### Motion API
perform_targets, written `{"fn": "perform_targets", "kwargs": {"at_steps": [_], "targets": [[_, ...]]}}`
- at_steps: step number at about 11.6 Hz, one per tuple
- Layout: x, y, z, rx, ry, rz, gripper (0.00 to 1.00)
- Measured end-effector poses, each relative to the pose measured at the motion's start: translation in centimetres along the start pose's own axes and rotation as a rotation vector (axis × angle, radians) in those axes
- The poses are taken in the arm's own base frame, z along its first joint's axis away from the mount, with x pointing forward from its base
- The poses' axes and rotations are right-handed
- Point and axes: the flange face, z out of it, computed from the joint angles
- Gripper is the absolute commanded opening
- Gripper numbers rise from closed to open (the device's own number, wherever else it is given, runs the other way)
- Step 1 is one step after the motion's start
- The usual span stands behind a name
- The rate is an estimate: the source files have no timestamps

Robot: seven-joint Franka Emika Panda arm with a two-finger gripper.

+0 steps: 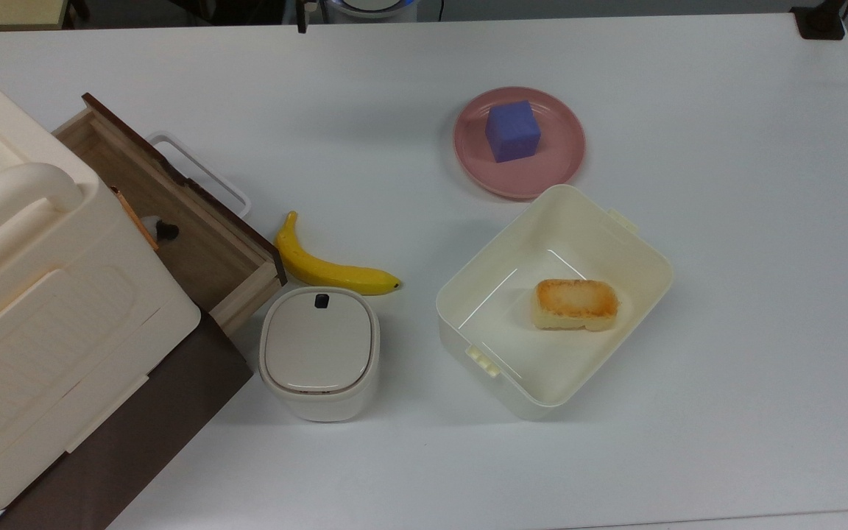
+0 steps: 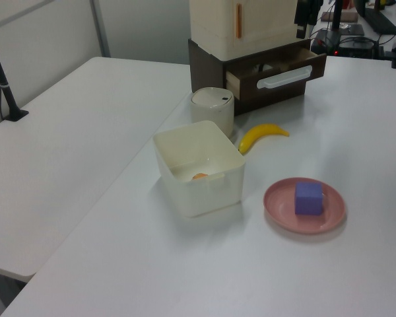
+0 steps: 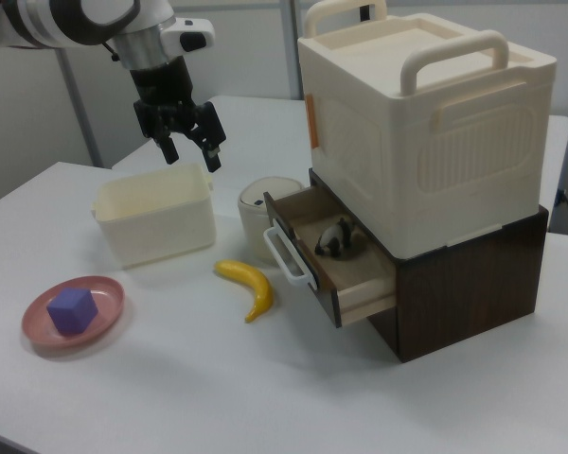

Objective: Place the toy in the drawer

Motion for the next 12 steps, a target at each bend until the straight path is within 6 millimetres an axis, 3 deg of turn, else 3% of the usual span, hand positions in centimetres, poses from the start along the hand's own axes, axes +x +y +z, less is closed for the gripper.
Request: {"fn": "perform_targets", "kwargs": {"at_steps": [1,12], "targets": [[-0.09,0.85,-0.21,-0.001,0.004,0.015,1.00],[-0.11,0.28,-0.21,0.000,0.002,0.032,1.00]]}}
